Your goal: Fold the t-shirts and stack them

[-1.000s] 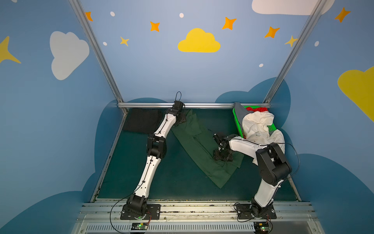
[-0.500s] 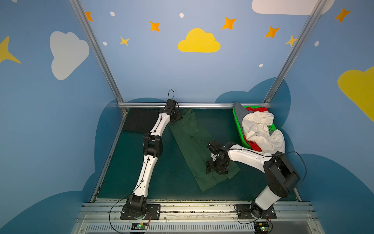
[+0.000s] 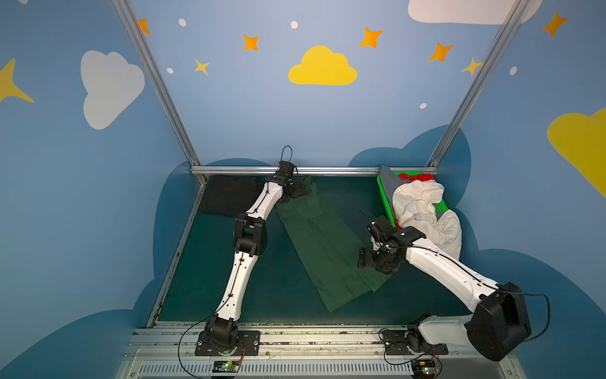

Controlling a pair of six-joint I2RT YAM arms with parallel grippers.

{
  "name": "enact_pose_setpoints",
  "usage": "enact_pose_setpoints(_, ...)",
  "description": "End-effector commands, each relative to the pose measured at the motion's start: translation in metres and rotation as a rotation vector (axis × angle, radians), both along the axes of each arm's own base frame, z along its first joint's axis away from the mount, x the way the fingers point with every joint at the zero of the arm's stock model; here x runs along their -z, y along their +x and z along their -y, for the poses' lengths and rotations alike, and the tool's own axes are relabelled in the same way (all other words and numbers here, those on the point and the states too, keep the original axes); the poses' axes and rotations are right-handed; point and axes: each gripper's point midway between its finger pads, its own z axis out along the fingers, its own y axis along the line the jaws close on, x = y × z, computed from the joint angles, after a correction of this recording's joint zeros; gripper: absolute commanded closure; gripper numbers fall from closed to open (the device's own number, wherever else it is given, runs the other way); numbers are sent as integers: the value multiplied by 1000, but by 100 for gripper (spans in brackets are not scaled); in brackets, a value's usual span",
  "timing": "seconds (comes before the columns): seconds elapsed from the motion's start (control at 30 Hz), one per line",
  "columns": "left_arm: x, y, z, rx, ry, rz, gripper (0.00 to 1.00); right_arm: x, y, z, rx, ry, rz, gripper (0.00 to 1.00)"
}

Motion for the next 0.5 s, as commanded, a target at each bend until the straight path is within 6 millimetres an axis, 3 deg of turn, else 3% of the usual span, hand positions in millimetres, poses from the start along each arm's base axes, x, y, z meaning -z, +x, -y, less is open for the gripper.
enact_pose_setpoints(0.0, -61, -16, 10, 24, 31, 65, 0, 5, 7, 31, -5, -104, 26, 15)
enact_pose_setpoints(0.27, -130, -56, 22, 44, 83, 189, 0, 34, 47, 60, 46, -113, -22, 17)
enact_pose_setpoints(0.47, -147, -94, 18, 41, 36, 199, 0, 68, 52, 63, 22, -137, -89, 27)
